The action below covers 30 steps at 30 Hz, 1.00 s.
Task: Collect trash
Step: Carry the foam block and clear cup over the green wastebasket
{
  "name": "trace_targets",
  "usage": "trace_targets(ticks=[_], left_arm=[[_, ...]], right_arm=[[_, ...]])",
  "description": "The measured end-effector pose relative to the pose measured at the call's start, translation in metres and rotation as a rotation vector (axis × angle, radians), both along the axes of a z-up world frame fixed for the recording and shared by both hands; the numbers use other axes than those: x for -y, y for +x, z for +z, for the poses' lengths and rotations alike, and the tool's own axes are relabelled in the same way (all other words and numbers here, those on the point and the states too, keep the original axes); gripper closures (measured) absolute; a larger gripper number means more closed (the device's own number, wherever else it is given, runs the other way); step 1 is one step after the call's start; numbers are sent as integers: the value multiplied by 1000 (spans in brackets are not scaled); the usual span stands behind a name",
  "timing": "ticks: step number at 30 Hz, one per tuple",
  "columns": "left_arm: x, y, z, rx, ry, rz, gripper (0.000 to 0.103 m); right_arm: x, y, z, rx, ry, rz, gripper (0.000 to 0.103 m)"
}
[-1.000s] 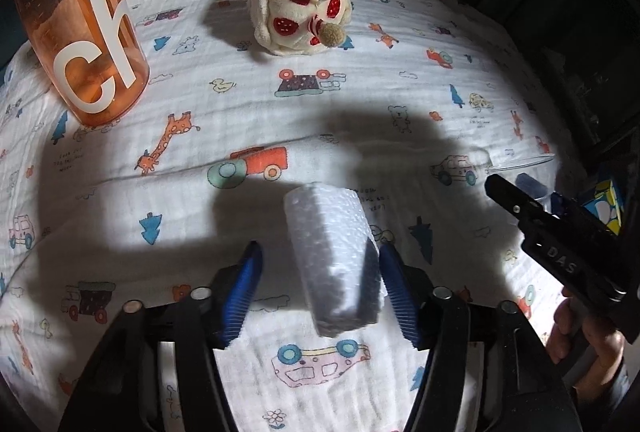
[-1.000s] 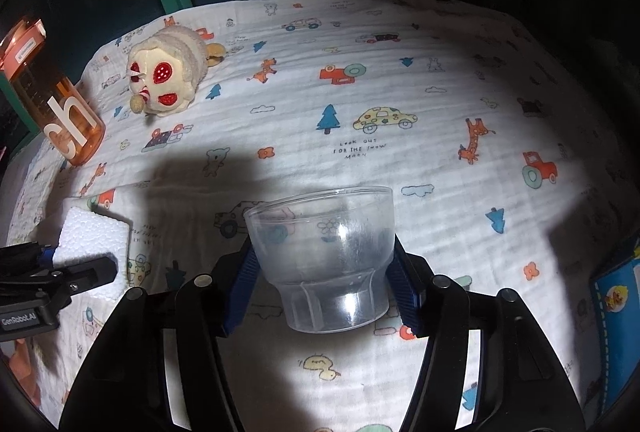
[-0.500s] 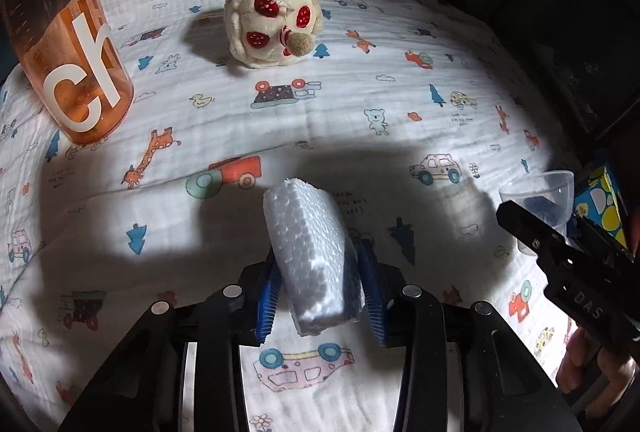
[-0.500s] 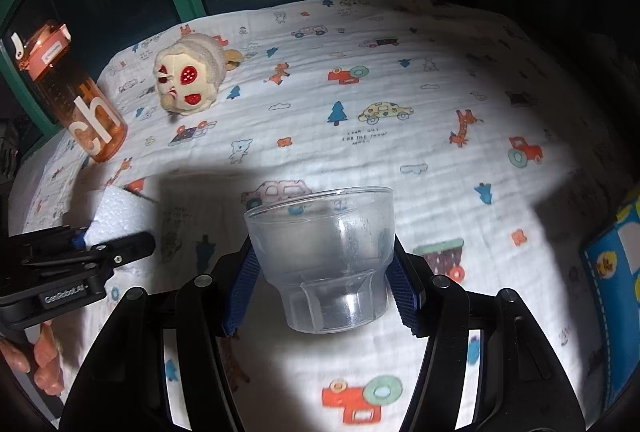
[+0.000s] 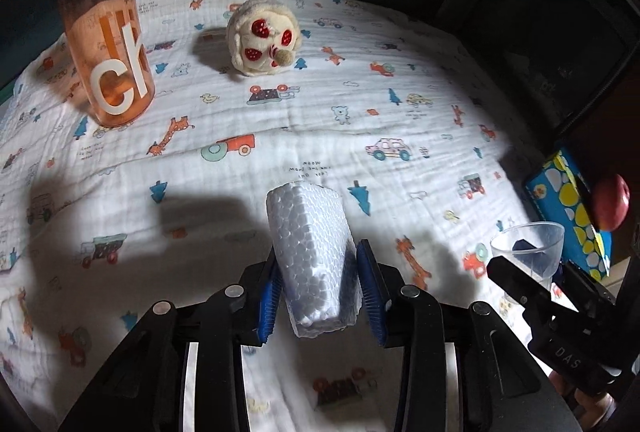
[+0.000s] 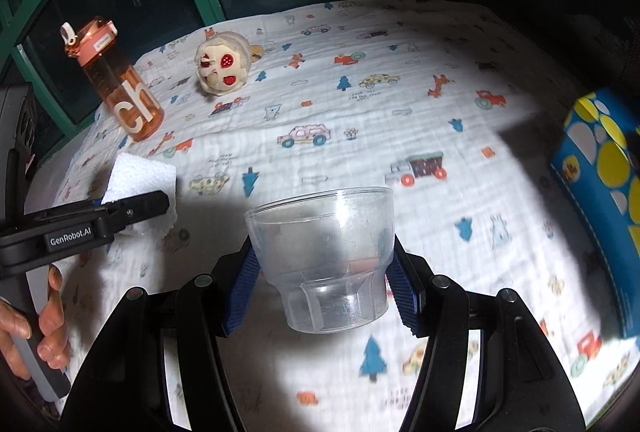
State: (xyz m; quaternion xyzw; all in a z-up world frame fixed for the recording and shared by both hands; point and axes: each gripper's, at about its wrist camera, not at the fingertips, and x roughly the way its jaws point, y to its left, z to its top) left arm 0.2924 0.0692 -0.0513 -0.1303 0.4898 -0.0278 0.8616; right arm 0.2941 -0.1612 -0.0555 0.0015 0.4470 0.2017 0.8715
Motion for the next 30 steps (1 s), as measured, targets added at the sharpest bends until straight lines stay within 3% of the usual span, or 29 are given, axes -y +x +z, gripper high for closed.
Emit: trace_targets(ticks=[14,30], left_arm=[[46,-75,40,81,-26,-83,68],[119,-134,60,121,-76,-211,68]], right_arm=[[45,-92,43,74,22,-76,44],[126,-181,59,101,56,-248,44]])
